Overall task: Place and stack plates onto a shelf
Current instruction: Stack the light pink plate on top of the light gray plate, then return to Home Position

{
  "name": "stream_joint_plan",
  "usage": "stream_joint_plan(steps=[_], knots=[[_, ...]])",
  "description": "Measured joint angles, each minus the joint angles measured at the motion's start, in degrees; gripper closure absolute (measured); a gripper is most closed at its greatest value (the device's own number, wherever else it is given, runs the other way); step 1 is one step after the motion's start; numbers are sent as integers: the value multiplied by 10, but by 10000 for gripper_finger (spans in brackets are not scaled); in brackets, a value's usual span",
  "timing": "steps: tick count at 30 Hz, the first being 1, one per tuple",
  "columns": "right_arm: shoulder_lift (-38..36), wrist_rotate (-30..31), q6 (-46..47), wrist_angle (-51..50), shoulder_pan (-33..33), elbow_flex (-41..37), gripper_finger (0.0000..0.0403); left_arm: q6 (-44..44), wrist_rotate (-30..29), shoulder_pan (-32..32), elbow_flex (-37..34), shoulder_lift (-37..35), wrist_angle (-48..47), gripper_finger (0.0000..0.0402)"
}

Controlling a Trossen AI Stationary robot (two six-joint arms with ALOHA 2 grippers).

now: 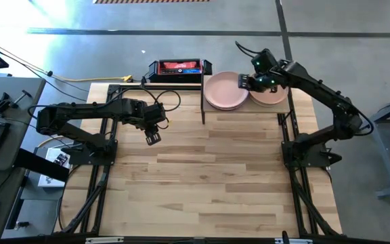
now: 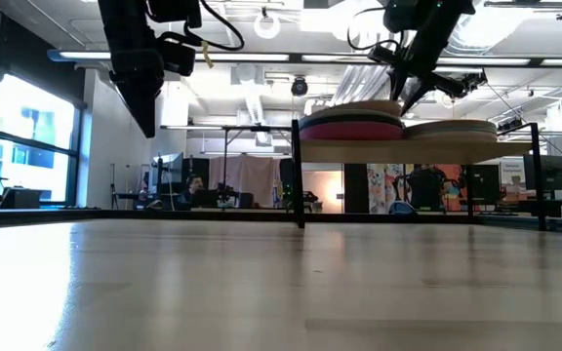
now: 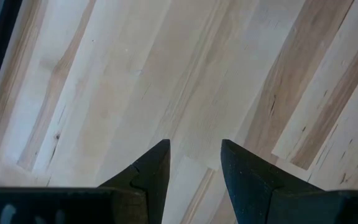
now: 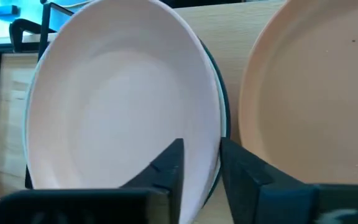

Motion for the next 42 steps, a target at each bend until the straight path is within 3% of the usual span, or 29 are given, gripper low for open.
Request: stream_joint_plan(steps=[8,15,19,23,32,36,42], knots=[[0,-40,-2,0,-5,0,271,0,0,0,0,0,0,271],[-1,-129,-5,0,-12,0,261,7,0,0,0,0,-1,271],[-13,-159,-52,-3,21,0,261,-2,0,0,0,-7,-4,271],[-40,-110,-101,-5,86,0,261,-13,-2,0,0,-32,-2,271],[-101,113,-133,-4,264,0,261,-42,-19,0,-13,-153,8,271],[-105,185,-161,16,330,0,261,-51,-7,0,-92,-254,60,271],[-101,191,-223,121,410,-6,261,-51,60,0,-226,-422,184,271]])
